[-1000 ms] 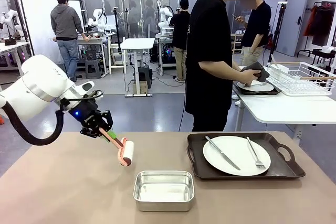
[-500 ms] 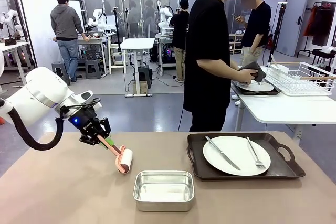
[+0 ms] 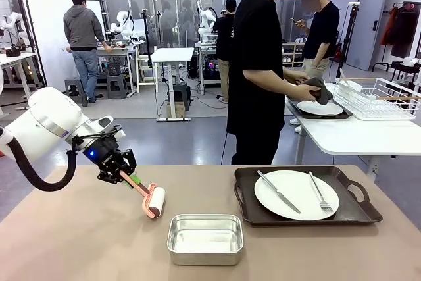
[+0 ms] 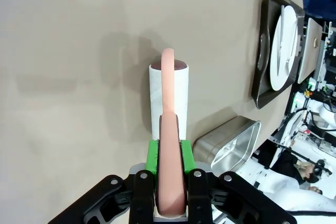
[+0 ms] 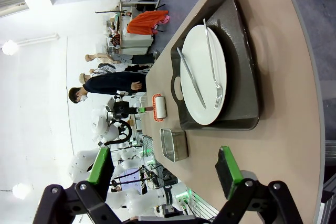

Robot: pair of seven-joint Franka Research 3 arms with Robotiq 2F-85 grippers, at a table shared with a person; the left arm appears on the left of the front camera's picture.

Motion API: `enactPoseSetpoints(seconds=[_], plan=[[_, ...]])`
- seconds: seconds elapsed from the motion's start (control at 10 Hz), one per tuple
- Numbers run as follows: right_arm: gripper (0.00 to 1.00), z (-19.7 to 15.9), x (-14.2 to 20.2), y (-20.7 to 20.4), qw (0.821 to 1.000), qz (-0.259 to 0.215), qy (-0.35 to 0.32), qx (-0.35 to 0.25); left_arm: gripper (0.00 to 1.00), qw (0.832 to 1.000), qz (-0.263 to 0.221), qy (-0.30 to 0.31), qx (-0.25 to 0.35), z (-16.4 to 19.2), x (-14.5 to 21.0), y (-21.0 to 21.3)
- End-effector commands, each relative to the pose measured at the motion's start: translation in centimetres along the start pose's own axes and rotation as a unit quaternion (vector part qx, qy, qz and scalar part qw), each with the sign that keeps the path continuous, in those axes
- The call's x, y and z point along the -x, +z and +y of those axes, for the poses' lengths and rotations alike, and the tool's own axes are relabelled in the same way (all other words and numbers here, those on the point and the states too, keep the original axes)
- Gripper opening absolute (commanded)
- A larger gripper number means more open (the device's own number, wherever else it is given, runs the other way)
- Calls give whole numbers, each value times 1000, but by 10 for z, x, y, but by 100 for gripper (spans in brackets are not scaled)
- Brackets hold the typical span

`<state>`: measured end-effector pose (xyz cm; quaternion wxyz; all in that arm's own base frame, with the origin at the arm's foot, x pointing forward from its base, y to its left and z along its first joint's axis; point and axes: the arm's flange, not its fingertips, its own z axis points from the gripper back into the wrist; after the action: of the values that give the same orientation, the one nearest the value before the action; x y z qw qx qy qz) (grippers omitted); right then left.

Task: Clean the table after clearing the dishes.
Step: When the left (or right) Handle tray is removed, use the left hand (or right hand) to clean the left (or right) side of the table with the Lint Roller.

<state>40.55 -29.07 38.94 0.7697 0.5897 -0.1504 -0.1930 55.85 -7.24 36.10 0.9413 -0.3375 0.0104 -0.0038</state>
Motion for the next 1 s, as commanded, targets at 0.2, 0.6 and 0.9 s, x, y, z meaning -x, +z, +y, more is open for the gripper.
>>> enactPoseSetpoints(seconds=[0.2, 0.6, 0.9], plan=[[100, 3, 2, 1, 1000, -1, 2, -1, 21, 997, -41, -43, -42, 20, 33, -10], [100, 3, 2, 1, 1000, -1, 2, -1, 21, 993, -48, -44, -97, 34, 38, -5], [100, 3, 2, 1, 1000, -1, 2, -1, 21, 987, -39, -42, -147, 55, 39, 12]])
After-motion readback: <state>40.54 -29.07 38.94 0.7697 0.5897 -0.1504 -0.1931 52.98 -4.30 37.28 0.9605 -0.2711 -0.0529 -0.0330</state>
